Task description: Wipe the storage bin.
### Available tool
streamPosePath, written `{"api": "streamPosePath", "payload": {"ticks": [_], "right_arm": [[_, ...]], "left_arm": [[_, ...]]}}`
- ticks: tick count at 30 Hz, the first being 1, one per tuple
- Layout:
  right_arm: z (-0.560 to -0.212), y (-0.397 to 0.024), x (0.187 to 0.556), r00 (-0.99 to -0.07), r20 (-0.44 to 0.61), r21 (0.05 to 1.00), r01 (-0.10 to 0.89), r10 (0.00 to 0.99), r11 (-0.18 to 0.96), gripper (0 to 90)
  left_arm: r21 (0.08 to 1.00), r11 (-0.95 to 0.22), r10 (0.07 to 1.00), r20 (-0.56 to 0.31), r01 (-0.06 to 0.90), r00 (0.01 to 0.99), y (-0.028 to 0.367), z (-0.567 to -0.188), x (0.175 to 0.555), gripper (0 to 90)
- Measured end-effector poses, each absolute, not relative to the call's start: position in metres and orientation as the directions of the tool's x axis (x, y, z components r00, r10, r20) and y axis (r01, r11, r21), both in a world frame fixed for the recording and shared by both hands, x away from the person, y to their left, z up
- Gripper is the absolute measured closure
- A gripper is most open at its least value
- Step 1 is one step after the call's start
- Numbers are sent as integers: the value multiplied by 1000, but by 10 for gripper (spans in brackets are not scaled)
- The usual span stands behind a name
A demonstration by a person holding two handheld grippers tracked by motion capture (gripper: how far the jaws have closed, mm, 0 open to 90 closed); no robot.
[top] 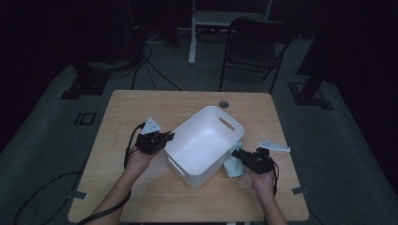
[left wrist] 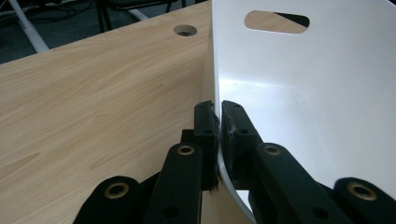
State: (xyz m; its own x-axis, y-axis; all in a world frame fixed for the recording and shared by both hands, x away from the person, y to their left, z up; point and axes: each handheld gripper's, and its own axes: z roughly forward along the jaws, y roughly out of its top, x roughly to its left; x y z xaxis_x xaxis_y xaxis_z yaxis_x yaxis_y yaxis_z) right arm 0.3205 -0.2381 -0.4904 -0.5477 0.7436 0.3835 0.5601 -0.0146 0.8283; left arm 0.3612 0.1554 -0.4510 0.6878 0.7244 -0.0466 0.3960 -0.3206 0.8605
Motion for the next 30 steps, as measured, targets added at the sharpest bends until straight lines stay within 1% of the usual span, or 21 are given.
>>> {"api": "streamPosePath", "payload": {"ticks": [25, 30], "right_arm": [[-526, -241, 342, -484, 408, 761, 649, 774, 4, 775], [-532, -242, 346, -469, 415, 741, 672, 780, 9, 776]], "left_arm": [[866, -320, 736, -28, 385, 676, 152, -452, 361, 853], [875, -288, 766, -33, 389, 642, 148, -454, 360, 857]]}}
